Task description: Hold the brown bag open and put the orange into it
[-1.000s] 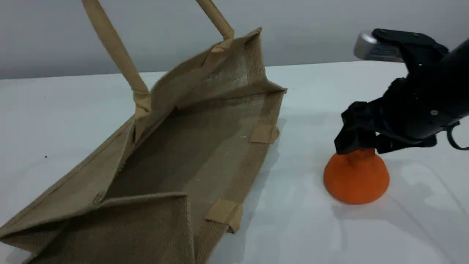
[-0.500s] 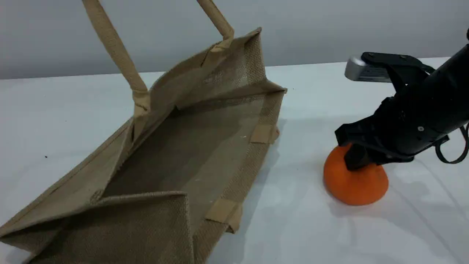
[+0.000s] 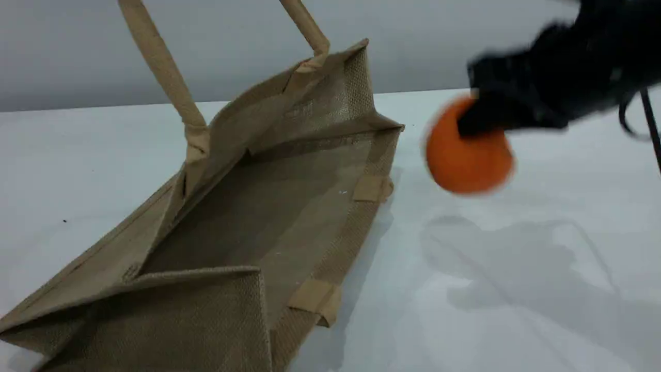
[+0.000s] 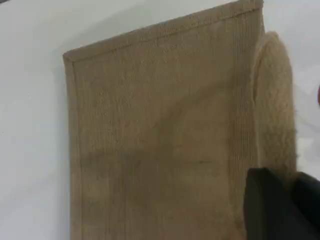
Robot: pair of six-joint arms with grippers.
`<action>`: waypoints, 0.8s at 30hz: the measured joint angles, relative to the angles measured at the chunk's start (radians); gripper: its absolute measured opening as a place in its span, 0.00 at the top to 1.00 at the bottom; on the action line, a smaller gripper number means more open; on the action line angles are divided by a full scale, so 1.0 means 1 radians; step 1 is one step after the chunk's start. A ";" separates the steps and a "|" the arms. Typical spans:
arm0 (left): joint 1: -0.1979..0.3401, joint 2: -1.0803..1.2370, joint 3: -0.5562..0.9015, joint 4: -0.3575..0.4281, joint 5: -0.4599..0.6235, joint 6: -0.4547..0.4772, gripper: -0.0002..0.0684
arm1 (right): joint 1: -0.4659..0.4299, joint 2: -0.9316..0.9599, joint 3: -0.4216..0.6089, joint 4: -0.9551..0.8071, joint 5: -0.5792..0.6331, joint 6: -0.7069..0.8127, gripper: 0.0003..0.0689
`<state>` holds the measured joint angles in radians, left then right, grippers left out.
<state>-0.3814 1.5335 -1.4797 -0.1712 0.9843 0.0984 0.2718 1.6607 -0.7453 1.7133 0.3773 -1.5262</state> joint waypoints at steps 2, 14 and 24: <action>0.000 0.000 -0.018 -0.011 0.013 0.000 0.87 | 0.001 -0.051 0.000 -0.002 0.009 0.006 0.96; -0.012 0.000 -0.051 -0.048 0.036 0.000 0.87 | 0.076 -0.096 0.000 0.024 0.027 0.037 0.96; -0.072 -0.001 -0.063 -0.039 0.034 0.002 0.87 | 0.213 -0.094 -0.018 0.032 -0.005 -0.010 0.96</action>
<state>-0.4539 1.5326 -1.5428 -0.2099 1.0188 0.1004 0.4846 1.5664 -0.7631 1.7450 0.3722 -1.5364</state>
